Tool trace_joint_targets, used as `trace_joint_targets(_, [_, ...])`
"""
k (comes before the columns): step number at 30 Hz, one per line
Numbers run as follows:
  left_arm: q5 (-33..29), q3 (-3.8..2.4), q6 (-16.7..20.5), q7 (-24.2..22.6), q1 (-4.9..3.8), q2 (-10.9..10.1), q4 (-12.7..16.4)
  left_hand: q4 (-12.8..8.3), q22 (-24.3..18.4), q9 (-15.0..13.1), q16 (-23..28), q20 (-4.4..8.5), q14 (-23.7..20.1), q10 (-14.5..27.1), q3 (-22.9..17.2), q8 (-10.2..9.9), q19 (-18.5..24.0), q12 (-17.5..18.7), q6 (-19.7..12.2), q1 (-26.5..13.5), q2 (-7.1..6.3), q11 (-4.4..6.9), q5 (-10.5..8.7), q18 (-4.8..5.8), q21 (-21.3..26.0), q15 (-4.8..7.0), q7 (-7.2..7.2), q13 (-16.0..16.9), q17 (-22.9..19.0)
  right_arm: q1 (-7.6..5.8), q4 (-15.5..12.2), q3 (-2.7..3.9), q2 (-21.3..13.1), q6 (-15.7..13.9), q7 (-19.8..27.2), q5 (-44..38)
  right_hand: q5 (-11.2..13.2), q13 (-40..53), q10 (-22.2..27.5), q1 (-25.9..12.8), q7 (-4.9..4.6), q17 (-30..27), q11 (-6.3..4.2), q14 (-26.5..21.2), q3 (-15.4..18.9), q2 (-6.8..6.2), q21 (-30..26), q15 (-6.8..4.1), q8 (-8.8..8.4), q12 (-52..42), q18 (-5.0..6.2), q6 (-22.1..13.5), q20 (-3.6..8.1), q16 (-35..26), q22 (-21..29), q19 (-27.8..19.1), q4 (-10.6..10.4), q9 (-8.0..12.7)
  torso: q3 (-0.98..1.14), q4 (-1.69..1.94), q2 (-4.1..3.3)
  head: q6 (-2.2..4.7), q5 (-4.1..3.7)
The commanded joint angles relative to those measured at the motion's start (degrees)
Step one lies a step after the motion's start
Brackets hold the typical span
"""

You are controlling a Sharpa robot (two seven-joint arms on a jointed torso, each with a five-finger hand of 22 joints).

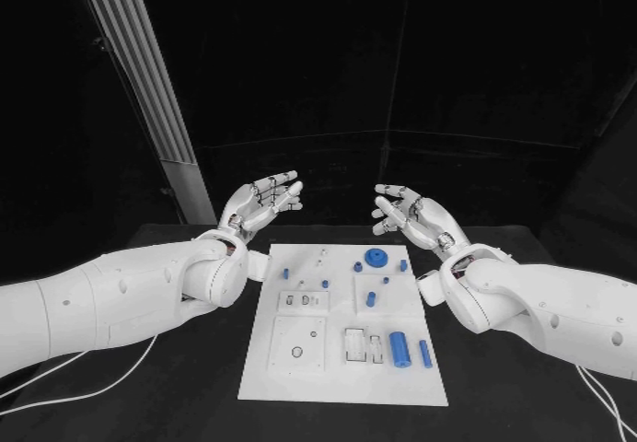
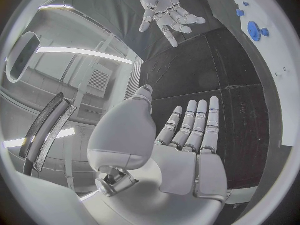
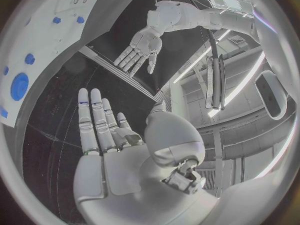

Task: Assemble the parts on the task board

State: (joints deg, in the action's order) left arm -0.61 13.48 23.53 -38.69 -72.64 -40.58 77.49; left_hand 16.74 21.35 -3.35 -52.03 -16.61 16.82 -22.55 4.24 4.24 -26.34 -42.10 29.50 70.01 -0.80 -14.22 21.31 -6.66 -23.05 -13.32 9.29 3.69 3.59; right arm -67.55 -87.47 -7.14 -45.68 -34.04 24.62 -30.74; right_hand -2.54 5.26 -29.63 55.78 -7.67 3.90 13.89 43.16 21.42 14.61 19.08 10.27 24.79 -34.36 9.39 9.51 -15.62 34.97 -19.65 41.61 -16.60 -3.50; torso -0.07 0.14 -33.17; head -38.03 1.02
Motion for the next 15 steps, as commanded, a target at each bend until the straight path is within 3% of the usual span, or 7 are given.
trace_joint_targets(1, [-0.1,-0.03,-2.2,-17.6,-0.18,-0.1,0.3,0.1,-0.1,-0.1,0.4,0.01,-0.1,-0.3,0.4,0.4,0.0,0.1,0.5,0.0,0.59,0.02,-0.08,-0.42,0.0,-0.05,7.06,0.0,0.0,-0.14,0.2,0.04,-0.1,0.9,-0.2,-0.8,0.0,-0.4,-0.7,0.8,-9.47,-0.3,-0.13,2.1,0.5,0.05,0.2,-0.29,0.1,0.5,0.75,0.2,0.02,-1.1,0.4,1.4,0.0,0.1,-0.02,0.0,-1.21,-0.12,0.18])
trace_joint_targets(7, [-0.1,-0.03,-2.7,-17.0,-0.21,-0.4,1.0,0.1,-0.1,-0.1,0.5,0.01,-0.2,-0.4,0.4,0.6,0.0,0.1,0.7,0.0,0.74,0.03,-0.09,-0.38,0.0,-0.06,7.06,0.0,0.0,-0.15,0.8,0.06,-0.2,1.5,-0.6,-1.1,-0.1,-1.5,-2.1,1.9,-9.39,-0.3,-0.44,7.1,1.8,0.88,-0.3,-0.87,0.54,1.8,0.94,0.6,0.42,-4.5,1.7,4.8,0.0,0.1,-0.09,0.21,-2.35,-0.45,0.0])
trace_joint_targets(11, [-0.1,-0.03,-3.0,-16.7,-0.22,-0.9,1.5,0.1,-0.1,-0.1,0.6,0.01,-0.3,-0.5,0.4,0.6,0.1,0.2,0.7,0.0,0.84,0.02,-0.08,-0.35,0.1,-0.08,7.06,0.0,0.0,-0.16,1.3,0.07,-0.3,2.4,-1.3,-1.6,-0.1,-1.5,-3.0,2.5,-9.18,-0.1,-0.74,11.1,2.5,1.35,0.2,-1.46,0.55,2.4,1.0,0.5,0.94,-5.4,2.0,7.7,0.0,0.2,-0.13,0.14,-3.0,-0.55,-0.05])
trace_joint_targets(15, [-0.1,-0.03,-3.3,-16.4,-0.24,-1.2,1.8,0.1,-0.2,-0.1,0.8,0.02,-0.4,-0.5,0.4,0.8,0.1,0.2,0.9,0.0,0.94,0.02,-0.09,-0.32,0.1,-0.1,7.06,0.0,0.0,-0.22,1.7,0.11,-0.9,3.5,-2.9,-2.6,-0.2,-1.5,-4.4,2.7,-8.8,1.0,-1.52,18.3,3.2,1.59,2.3,-2.81,0.78,2.8,1.25,0.5,2.14,-3.9,1.5,12.5,0.0,0.2,-0.21,0.42,-3.7,-0.93,-0.13])
